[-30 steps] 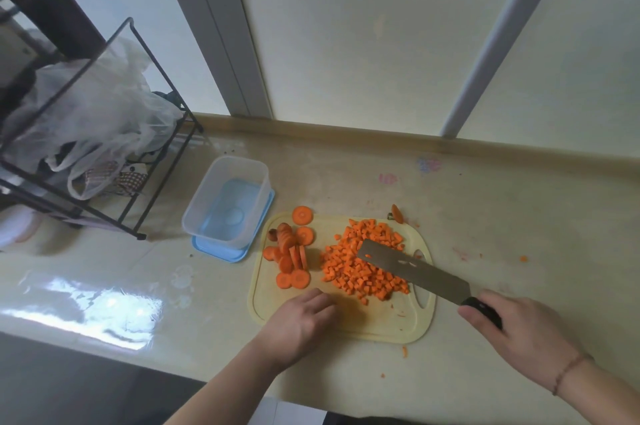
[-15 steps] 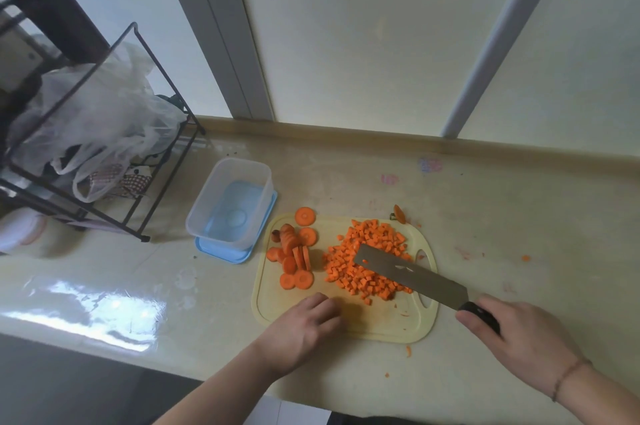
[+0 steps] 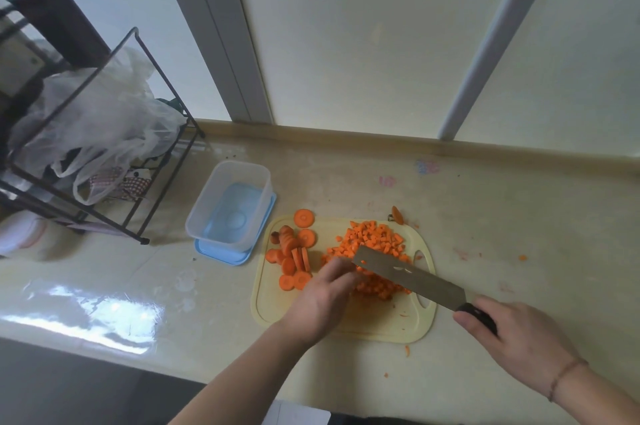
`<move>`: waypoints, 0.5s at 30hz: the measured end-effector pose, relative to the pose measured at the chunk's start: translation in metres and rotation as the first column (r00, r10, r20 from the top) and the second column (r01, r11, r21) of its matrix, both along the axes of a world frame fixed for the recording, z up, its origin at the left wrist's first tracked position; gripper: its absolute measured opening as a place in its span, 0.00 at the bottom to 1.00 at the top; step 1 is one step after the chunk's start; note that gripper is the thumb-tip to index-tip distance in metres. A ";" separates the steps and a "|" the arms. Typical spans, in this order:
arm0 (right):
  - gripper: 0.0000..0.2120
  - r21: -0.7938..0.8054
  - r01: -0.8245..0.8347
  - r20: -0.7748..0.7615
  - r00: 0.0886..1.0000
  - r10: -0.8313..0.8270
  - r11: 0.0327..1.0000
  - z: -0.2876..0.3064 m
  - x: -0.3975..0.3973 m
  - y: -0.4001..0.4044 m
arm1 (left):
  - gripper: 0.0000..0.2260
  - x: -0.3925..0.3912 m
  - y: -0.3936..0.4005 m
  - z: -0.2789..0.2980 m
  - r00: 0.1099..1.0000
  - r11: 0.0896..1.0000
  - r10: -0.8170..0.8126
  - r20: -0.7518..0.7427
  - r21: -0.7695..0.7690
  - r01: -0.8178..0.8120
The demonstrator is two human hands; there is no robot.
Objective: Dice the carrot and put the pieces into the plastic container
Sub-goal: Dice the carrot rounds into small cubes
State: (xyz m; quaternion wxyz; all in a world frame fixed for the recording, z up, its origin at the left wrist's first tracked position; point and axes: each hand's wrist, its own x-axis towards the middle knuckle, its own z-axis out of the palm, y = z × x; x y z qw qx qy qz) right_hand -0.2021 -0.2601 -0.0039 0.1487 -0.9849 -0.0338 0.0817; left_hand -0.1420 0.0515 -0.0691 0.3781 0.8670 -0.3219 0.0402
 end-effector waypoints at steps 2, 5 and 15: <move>0.22 0.008 0.007 0.001 1.000 -0.007 1.000 0.000 0.000 -0.002 | 0.16 0.010 -0.009 0.006 0.996 0.994 0.085 -0.013 -0.061 -0.086; 0.23 0.037 0.038 0.003 0.999 -0.038 0.999 0.001 0.000 -0.006 | 0.15 0.017 -0.003 0.007 0.988 0.990 0.136 0.070 -0.057 -0.133; 0.28 0.091 0.084 -0.038 0.996 -0.081 0.992 0.000 -0.006 -0.007 | 0.14 0.017 0.034 0.008 0.783 0.665 0.591 0.193 0.433 -0.609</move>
